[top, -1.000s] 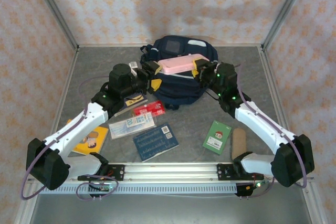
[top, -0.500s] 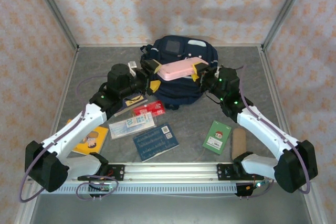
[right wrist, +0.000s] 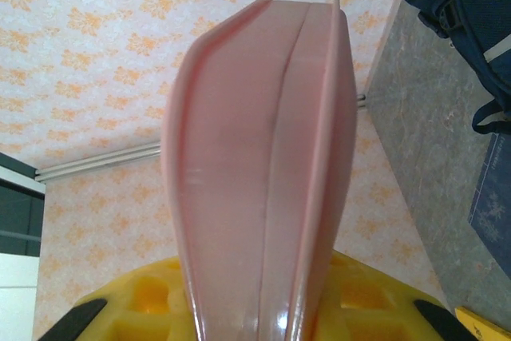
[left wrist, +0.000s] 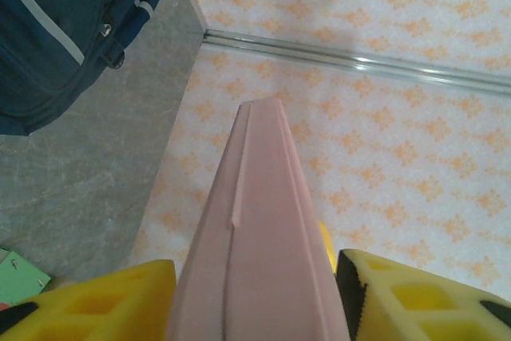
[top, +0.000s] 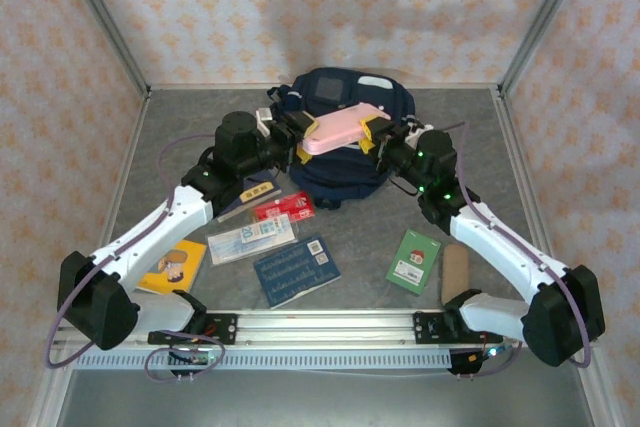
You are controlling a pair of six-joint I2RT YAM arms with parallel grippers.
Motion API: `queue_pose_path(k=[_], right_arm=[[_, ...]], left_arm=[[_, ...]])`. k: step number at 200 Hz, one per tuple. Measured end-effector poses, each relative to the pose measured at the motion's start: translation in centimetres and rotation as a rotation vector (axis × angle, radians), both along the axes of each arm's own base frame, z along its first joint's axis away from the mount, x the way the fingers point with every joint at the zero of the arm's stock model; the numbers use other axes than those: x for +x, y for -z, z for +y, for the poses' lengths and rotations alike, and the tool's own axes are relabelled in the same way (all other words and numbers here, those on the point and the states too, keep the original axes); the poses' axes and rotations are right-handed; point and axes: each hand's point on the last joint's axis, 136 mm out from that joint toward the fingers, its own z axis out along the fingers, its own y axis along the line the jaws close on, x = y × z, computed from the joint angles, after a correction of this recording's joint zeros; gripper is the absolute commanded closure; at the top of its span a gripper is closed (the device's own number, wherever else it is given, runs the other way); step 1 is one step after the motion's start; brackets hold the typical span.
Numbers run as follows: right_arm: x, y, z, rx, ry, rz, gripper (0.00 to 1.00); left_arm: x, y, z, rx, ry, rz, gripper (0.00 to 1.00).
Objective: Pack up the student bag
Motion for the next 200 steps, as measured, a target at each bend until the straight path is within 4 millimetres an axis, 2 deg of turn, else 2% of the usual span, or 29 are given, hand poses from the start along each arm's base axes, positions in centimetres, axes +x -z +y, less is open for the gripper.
queue_pose_path(k=[48, 75, 84, 106, 135, 152, 174, 189, 200], right_arm=[[0.1, 0.3, -0.1, -0.016, 0.007, -0.003, 0.83], [0.0, 0.4, -0.1, -0.030, 0.005, -0.007, 0.77], [0.0, 0.5, -0.1, -0.034, 0.005, -0.008, 0.70], [-0.1, 0.9, -0.2, -0.073, 0.002, -0.009, 0.40], [-0.4, 2.3, -0.6, -0.246, -0.014, 0.003, 0.18], [-0.9, 1.7, -1.6, -0.380, -0.012, -0.031, 0.19], [-1.3, 0.4, -3.9, -0.526, 0.002, -0.114, 0.22], [-0.8, 0.5, -5.2, -0.630, 0.001, -0.135, 0.25], [0.3, 1.6, -5.5, -0.734, -0.032, -0.120, 0.27]], left_arm=[[0.0, -0.3, -0.1, -0.019, -0.001, 0.006, 0.71], [0.0, -0.3, -0.1, -0.030, -0.004, 0.014, 0.78], [0.0, -0.3, -0.1, -0.031, -0.005, 0.016, 0.79], [0.0, -0.3, -0.1, -0.024, -0.004, 0.012, 0.79], [-0.3, 0.1, 0.4, 0.009, -0.008, 0.014, 0.79], [-1.1, 0.2, 1.1, 0.049, -0.014, 0.012, 0.79], [-2.5, 0.0, 3.1, 0.120, -0.038, 0.000, 0.79], [-3.6, -0.2, 4.7, 0.173, -0.059, -0.013, 0.79], [-4.4, -0.2, 5.8, 0.214, -0.074, -0.019, 0.79]])
